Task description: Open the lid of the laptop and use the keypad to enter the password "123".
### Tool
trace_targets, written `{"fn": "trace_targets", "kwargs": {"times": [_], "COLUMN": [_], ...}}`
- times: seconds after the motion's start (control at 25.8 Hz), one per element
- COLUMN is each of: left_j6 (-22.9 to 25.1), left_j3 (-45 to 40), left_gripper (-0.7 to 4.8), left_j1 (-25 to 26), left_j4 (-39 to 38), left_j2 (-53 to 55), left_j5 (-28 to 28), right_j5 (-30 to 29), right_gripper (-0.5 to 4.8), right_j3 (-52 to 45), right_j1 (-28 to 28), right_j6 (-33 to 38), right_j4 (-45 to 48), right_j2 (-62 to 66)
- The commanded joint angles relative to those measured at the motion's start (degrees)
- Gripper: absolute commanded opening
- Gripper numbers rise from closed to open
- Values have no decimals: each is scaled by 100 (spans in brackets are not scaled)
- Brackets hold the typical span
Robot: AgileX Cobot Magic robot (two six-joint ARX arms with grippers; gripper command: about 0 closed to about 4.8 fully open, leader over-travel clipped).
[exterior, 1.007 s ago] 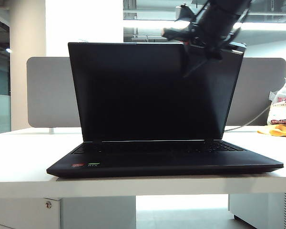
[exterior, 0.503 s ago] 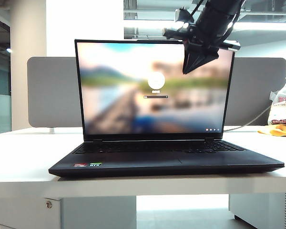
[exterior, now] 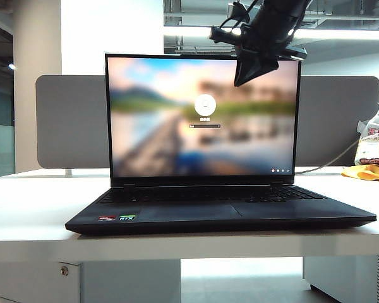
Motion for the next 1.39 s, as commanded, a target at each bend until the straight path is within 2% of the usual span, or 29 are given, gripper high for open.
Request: {"fn": "trace_targets", "kwargs": {"times": [0.04, 0.31, 0.66, 0.74, 0.89, 1.01, 1.08, 1.28, 1.39], "left_j6": [-20, -20, -20, -17, -15, -13, 4, -15, -13], "left_j3": [17, 17, 17, 17, 17, 15, 15, 15, 15], "left_gripper": [-5, -5, -5, -5, -5, -5, -5, -5, -5], "left_j1": [-2, -2, -2, -2, 0, 0, 0, 0, 0], "left_j4": [28, -70, -229, -225, -201, -4, 133, 192, 210], "left_j2": [-9, -9, -9, -9, -9, 2, 31, 96, 98], "left_j5": [0, -133, -278, -275, -278, -271, -273, -138, -92], "right_j5": [74, -31, -52, -96, -758, -772, -546, -365, -363], "right_gripper": [-6, -6, -6, -6, -6, -6, -6, -6, -6], "right_j3": [380, 973, 1165, 1165, 1163, 1161, 1137, 675, 4], "right_j1": [-22, -31, -160, -162, -149, -155, -162, -181, -188], "right_j6": [-63, -59, -52, -55, -61, -319, -533, -614, -599], "right_j4": [415, 238, 240, -74, -1163, -1993, -2586, -2894, -2664], "right_j2": [153, 772, 1091, 1021, 789, 756, 758, 758, 758]}}
